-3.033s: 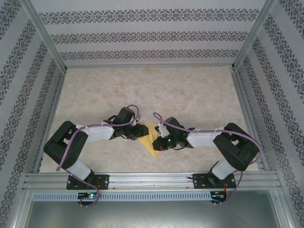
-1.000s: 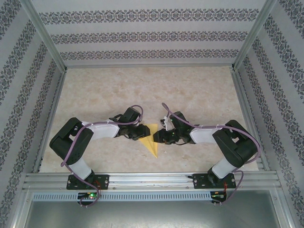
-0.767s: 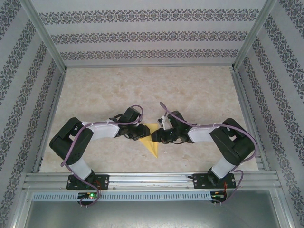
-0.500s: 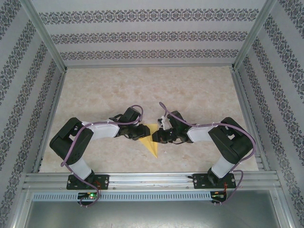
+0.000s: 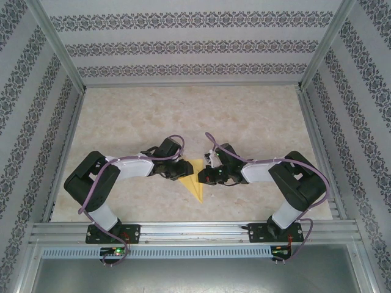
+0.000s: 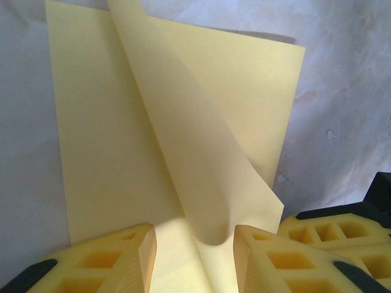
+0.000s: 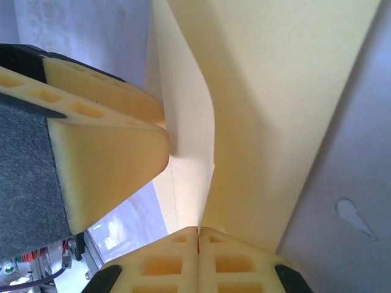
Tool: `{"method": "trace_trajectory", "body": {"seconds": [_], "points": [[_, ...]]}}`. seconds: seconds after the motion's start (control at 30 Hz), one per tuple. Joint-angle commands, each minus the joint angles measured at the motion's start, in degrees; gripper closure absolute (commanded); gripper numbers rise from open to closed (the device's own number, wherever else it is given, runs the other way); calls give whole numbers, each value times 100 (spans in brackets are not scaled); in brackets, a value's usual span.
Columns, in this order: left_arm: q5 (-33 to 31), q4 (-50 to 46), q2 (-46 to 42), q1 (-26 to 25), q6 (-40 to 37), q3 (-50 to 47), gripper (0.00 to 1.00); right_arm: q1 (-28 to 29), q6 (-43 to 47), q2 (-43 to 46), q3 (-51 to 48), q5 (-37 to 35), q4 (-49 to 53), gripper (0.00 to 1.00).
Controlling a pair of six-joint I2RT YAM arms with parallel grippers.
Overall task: Fold a paper plane with a square sheet of paper (fold left side to right side)
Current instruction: Fourth fold the wing at the center of the table.
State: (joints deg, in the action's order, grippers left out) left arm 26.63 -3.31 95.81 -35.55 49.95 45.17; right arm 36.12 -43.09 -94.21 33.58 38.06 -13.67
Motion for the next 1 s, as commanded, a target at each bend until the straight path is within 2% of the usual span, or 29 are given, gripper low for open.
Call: {"method": "trace_trajectory", "body": {"seconds": [0.0,0.97], "points": [[-205,-471,96,-66,-47,17,61,-44,187,155,-54,-191,220,100],[-225,-434,69,-67,-21,-50,61,-102,335,-156,-14,-411,387,100]]}}
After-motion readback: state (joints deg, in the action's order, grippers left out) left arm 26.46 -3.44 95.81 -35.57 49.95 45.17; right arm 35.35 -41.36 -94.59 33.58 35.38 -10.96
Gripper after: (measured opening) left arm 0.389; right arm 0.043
